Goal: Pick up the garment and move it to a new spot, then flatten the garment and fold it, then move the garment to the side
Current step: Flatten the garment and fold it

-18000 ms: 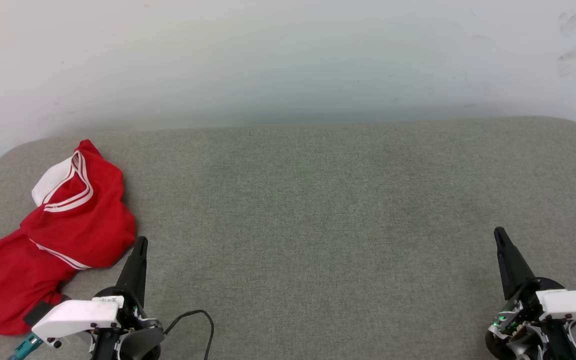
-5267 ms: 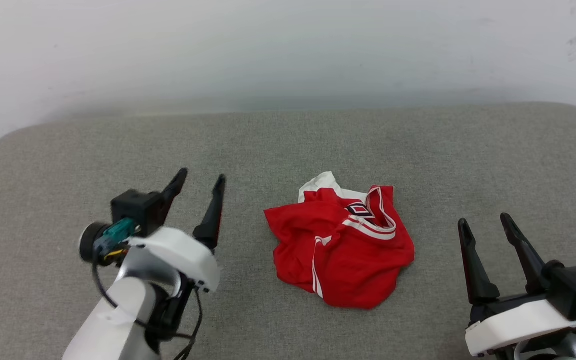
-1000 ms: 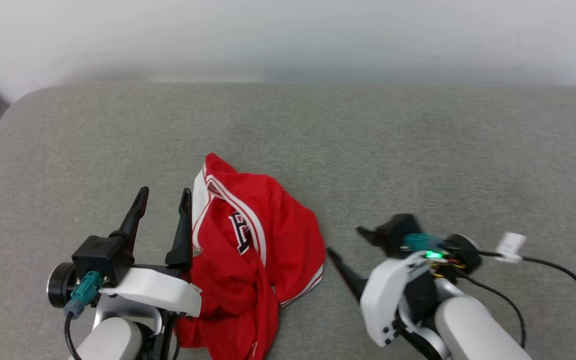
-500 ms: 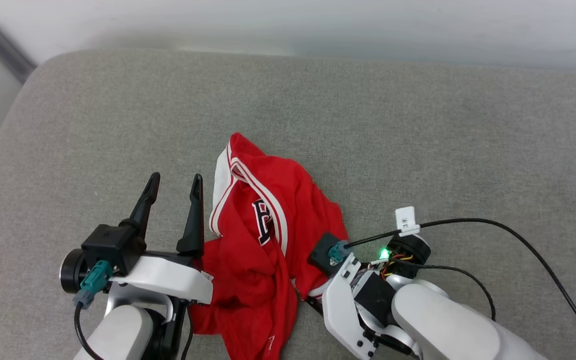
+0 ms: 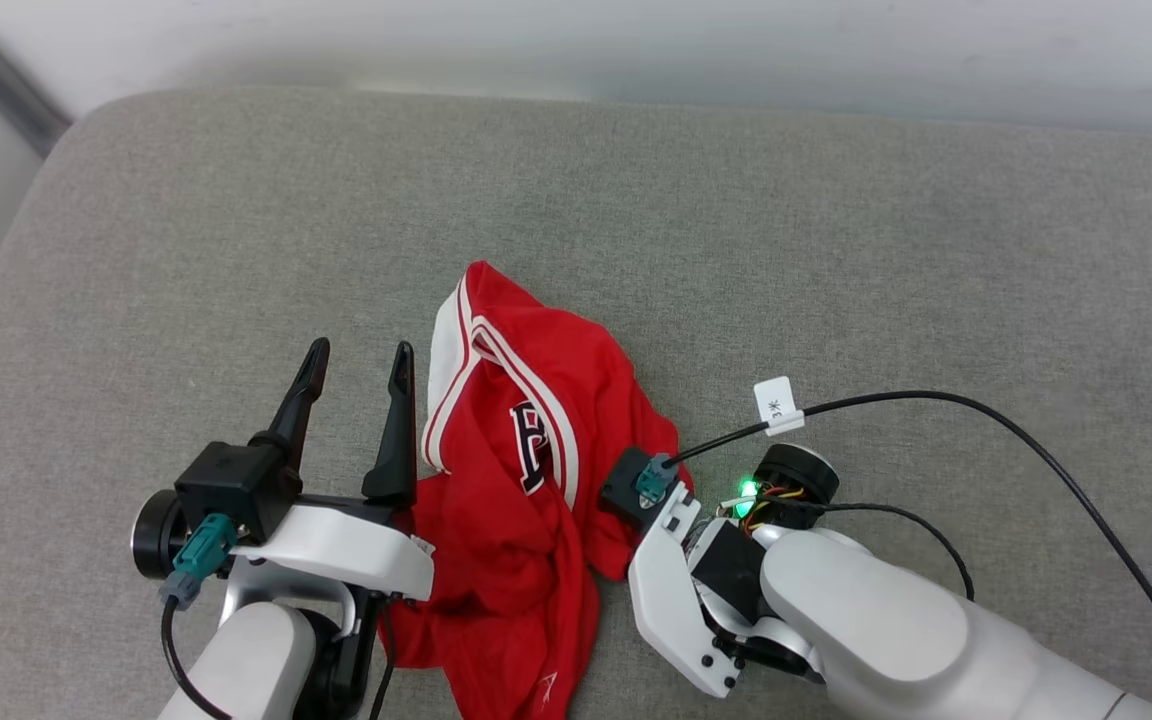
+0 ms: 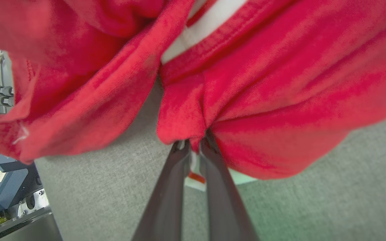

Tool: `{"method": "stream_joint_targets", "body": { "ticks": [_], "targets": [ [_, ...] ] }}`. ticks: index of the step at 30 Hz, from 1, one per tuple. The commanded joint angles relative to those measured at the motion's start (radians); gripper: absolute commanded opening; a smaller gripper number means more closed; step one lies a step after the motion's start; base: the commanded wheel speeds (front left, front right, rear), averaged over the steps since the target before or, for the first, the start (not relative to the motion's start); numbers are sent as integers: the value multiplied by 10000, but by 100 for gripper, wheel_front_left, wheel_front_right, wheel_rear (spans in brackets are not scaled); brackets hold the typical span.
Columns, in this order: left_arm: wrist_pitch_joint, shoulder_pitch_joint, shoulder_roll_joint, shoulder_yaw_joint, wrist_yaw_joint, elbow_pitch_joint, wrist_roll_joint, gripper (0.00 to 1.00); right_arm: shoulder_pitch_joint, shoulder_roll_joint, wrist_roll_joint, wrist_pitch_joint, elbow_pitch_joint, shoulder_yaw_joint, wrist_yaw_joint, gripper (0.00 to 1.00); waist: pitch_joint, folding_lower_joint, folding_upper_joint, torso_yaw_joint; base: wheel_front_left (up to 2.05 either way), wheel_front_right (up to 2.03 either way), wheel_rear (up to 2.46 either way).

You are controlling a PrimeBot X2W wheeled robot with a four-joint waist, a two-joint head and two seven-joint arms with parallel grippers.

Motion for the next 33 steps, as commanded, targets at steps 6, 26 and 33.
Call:
{"method": "stream_joint_targets", "body": {
  "ticks": [6,26,33],
  "targets": [
    [-19,324,-81,214,-105,96,188,100,-42,25,-164,-1931,-120,-1491,5,0,-410,0,0,-199,0,0,0],
    [72,525,80,318,-106,30,193,100,3782,161,-1651,-2364,-671,-11362,7,0,-616,0,0,-1107,0,0,0],
    [68,418,127,324,-104,48,169,100,4094,505,-2030,-2504,131,-12205,7,49,-476,0,0,-1113,0,0,0]
  ]
}}
